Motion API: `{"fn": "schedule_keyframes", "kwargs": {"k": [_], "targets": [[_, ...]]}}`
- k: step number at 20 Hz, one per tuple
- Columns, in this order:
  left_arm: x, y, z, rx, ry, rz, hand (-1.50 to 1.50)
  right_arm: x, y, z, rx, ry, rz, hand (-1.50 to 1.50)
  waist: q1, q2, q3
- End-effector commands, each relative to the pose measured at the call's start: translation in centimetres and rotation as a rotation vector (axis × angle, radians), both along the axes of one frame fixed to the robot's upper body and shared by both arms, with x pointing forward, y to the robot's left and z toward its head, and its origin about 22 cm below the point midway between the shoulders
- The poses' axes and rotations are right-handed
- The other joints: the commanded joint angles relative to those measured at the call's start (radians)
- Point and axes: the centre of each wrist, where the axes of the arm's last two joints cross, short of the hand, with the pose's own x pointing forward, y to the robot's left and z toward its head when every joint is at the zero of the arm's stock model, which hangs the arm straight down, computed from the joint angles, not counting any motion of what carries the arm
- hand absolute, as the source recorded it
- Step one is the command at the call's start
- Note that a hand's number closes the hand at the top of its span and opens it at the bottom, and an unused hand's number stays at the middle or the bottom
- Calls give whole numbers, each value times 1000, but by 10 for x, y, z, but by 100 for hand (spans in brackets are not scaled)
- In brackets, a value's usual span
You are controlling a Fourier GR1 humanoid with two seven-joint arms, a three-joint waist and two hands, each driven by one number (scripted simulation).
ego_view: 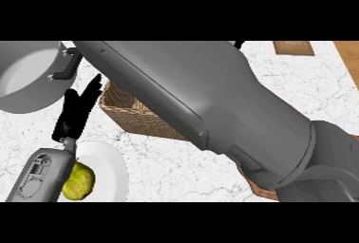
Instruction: Pick the lemon from the cutting board and place it in the basket
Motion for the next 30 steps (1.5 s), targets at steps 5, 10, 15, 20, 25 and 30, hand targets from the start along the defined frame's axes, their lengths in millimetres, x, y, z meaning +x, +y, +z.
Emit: {"fn": "schedule_keyframes", "kwargs": {"k": [5, 10, 15, 20, 25, 30], "targets": [[-15, -1, -14, 8, 0, 41, 0, 23, -19, -32, 24, 71, 57, 150, -24, -1, 2], [-23, -3, -7, -7, -2, 9, 0, 36, -32, -69, 7, 90, 23, 150, -8, 1, 2], [-14, 3, -6, 10, -17, 19, 0, 47, -50, -98, 104, 118, 35, 150, -15, 6, 2], [-14, 4, 8, 1, -8, 16, 0, 49, -56, -102, 284, 198, 1, -150, -17, -1, 3], [-28, 6, -5, -15, -3, 4, 0, 50, -66, -134, 341, 103, 11, -150, -4, 1, 3], [-26, -1, -15, -8, 2, 32, 0, 44, -61, -127, 481, -75, 21, -150, -26, -4, 3]]}}
